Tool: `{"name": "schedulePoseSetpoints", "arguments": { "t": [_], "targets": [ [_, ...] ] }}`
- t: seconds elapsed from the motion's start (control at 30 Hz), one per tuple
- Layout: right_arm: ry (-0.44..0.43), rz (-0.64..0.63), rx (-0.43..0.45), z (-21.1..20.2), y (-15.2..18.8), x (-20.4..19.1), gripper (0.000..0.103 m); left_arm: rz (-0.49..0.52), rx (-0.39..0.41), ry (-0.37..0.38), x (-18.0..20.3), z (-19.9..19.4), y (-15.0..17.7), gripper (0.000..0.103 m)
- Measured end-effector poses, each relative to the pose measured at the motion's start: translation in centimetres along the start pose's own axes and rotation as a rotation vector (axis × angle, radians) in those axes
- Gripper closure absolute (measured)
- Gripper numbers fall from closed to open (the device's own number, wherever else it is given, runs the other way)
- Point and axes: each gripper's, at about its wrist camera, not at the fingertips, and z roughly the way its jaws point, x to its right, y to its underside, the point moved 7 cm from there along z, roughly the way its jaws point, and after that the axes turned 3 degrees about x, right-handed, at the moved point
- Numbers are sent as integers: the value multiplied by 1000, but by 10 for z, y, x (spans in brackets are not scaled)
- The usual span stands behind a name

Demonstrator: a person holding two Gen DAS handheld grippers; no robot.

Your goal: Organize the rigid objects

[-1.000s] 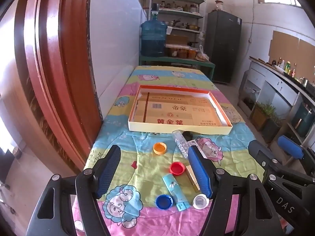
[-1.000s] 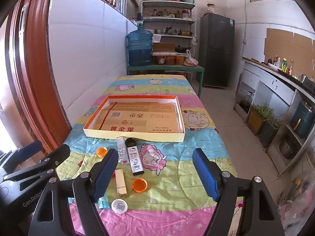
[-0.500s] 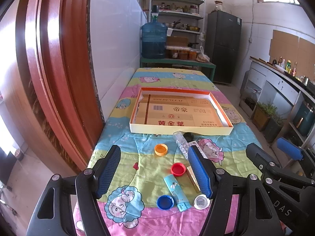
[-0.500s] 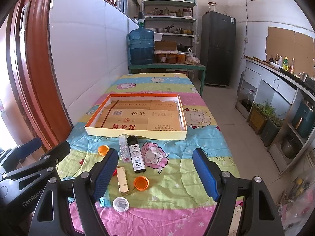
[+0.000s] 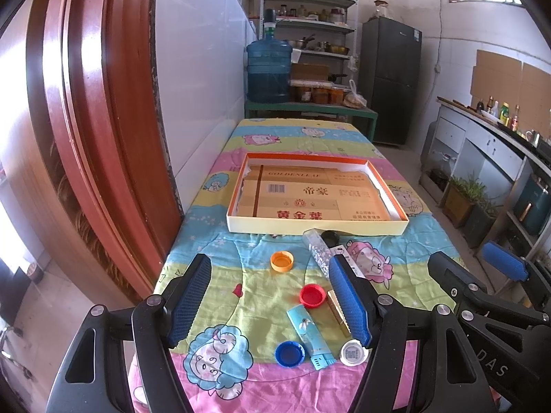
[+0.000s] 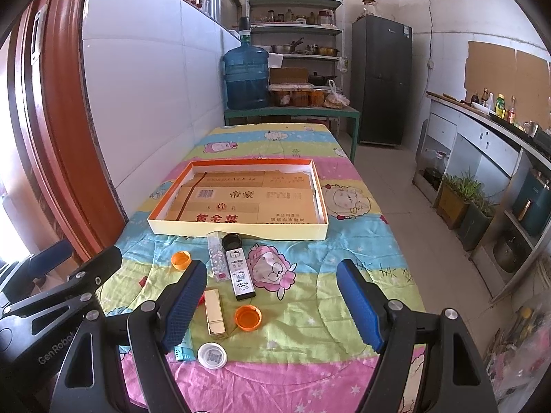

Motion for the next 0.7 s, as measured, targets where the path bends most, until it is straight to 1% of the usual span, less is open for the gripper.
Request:
{"name": "schedulePoseSetpoints", "arguments": {
  "t": [0.7],
  "targets": [
    [-4, 3, -7, 4, 1, -1, 26, 0, -4, 2, 1, 1, 2, 30]
  ]
}}
